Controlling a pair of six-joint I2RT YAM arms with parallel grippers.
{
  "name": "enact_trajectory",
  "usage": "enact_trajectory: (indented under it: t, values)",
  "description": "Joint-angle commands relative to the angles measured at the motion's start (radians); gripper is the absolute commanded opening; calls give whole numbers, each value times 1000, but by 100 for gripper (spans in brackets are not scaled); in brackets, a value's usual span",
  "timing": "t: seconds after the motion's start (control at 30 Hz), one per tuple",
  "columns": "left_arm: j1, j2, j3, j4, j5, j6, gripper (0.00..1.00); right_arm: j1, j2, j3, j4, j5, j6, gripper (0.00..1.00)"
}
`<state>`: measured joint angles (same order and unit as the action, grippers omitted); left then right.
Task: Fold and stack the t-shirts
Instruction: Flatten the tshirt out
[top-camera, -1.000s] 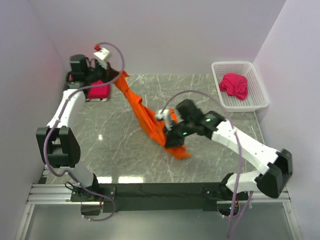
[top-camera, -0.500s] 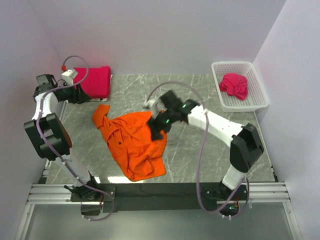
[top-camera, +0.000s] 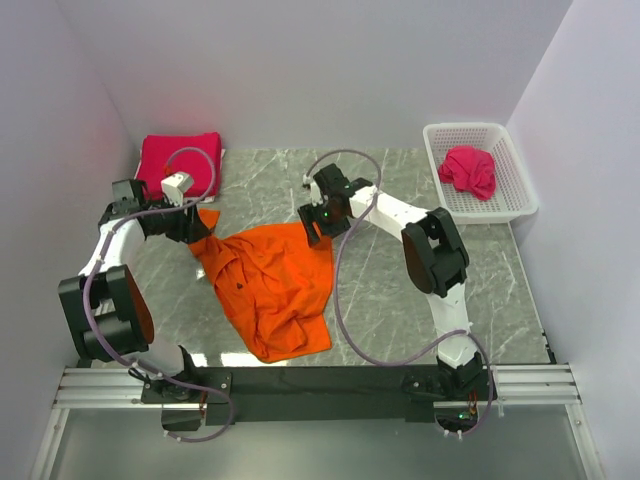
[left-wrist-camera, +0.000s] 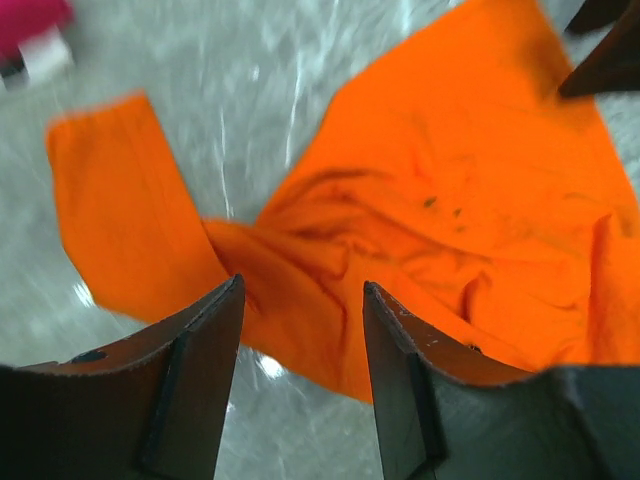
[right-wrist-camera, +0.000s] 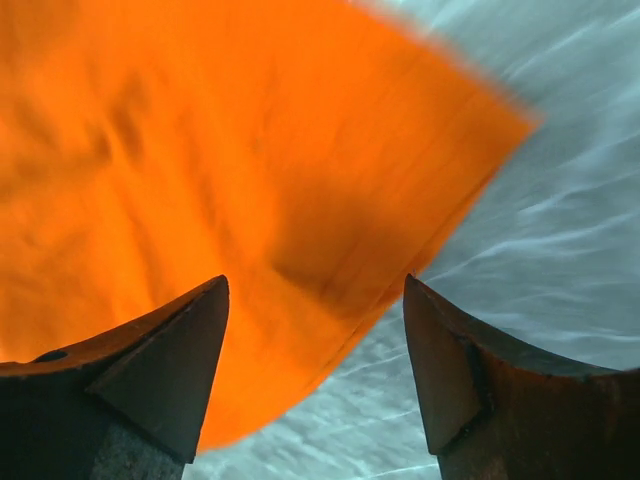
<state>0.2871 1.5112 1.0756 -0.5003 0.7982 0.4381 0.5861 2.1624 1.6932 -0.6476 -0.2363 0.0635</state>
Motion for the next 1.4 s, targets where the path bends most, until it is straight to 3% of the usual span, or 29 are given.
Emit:
enact_trajectory:
  t: [0.0,0.17,0.43,0.5,0.6,0.63,0.73,0.8,1.0,1.1,1.3,1.37]
  values:
    - [-3,-55,-34,98,-47,-64,56,-14,-7,71,60,140,58,76]
    - [-15,-34,-39,129,-114,-53,55,-20,16,81,98,215,65,73]
    - [-121,78,9,209,-304,-125,61,-17,166,209,14,169,58,74]
    - [-169,112,14,223,-399,-131,60,-19,192,224,3,152,62,70]
    - [-192,168,30,270,-505,-179,59,-25,232,266,-44,149,55,54]
    - [-195,206,43,269,-527,-191,57,-28,232,258,-49,144,53,35]
    - [-198,268,104,260,-601,-216,52,-55,191,208,-38,134,52,0]
    - [-200,319,148,244,-628,-220,48,-71,131,137,-23,130,42,0]
    - [-161,314,172,229,-642,-193,12,-153,-99,-128,43,160,-4,0]
    - [-119,291,161,223,-611,-142,1,-207,-195,-228,52,169,-31,0]
    - [27,345,219,163,-435,-52,1,-281,-332,-334,46,183,-86,0]
    - [43,350,272,75,-317,-18,9,-282,-349,-349,42,181,-99,0]
